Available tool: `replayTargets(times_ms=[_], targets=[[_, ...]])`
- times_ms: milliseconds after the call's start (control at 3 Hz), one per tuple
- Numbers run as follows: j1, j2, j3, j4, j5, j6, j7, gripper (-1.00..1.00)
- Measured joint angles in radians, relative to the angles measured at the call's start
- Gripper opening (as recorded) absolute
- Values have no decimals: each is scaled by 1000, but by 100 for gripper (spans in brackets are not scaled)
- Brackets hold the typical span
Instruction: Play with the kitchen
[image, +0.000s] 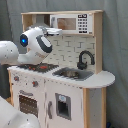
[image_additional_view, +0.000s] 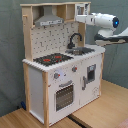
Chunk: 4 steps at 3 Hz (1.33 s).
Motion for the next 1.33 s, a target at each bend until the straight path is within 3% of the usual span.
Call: replayTargets(times_ms=[667,1000,1333], targets=[[118,-4,-84,-58,0,3,-37,-100],[122,-5,-84,-57,0,2,-37,100],[151,-41,-102,-47,0,-4,-37,100]])
